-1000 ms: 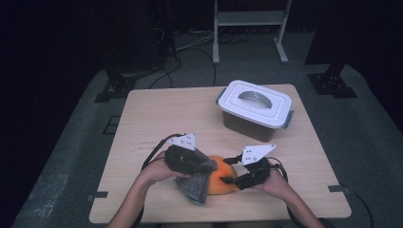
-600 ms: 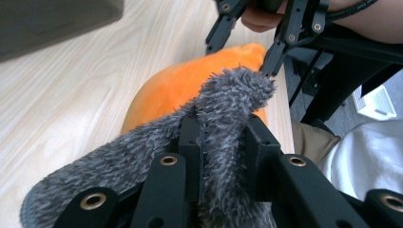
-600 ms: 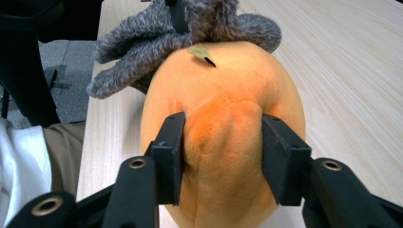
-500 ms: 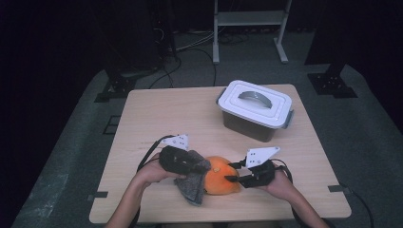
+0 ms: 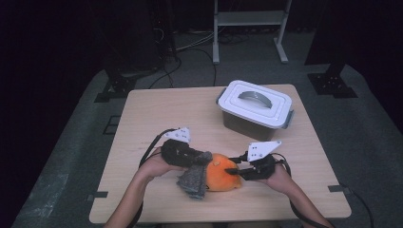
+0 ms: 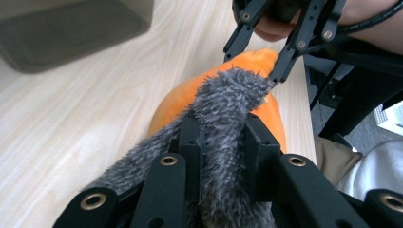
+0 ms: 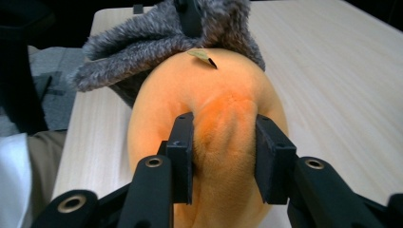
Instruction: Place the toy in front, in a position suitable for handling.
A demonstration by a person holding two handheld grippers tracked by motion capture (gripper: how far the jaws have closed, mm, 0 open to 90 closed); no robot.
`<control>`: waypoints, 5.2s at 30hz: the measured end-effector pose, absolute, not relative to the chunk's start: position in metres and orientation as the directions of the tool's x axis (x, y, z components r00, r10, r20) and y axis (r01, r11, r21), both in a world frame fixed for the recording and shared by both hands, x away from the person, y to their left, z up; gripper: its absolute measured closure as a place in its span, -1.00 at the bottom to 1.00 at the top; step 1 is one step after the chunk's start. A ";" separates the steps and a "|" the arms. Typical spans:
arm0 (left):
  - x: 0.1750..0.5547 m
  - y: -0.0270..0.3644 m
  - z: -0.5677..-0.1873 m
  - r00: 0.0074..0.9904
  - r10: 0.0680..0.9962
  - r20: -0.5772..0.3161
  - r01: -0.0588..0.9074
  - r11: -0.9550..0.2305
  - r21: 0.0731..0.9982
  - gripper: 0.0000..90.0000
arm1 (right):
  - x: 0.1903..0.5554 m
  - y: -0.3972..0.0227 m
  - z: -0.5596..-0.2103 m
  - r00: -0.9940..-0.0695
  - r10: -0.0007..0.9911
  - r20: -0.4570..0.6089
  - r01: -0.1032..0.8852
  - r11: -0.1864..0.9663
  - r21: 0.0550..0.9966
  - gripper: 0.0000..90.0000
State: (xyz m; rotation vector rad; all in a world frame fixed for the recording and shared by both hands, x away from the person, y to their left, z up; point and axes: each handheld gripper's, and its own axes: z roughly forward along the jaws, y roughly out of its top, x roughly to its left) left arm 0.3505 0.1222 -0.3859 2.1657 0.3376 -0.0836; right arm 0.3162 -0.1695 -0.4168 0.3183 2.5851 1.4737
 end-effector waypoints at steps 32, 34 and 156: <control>0.357 0.110 -0.378 0.968 0.182 -0.174 0.247 -0.557 0.793 0.61 | 0.329 -0.158 -0.417 -0.965 0.261 -0.037 0.103 0.503 0.858 0.33; 0.357 0.112 -0.384 0.963 0.174 -0.208 0.270 -0.529 0.804 0.61 | 0.327 -0.161 -0.420 -0.966 0.255 -0.029 0.105 0.497 0.861 0.33; 0.339 0.120 -0.401 0.968 0.140 -0.209 0.251 -0.542 0.802 0.60 | 0.319 -0.176 -0.435 -0.958 0.271 0.094 0.220 0.484 0.847 -0.41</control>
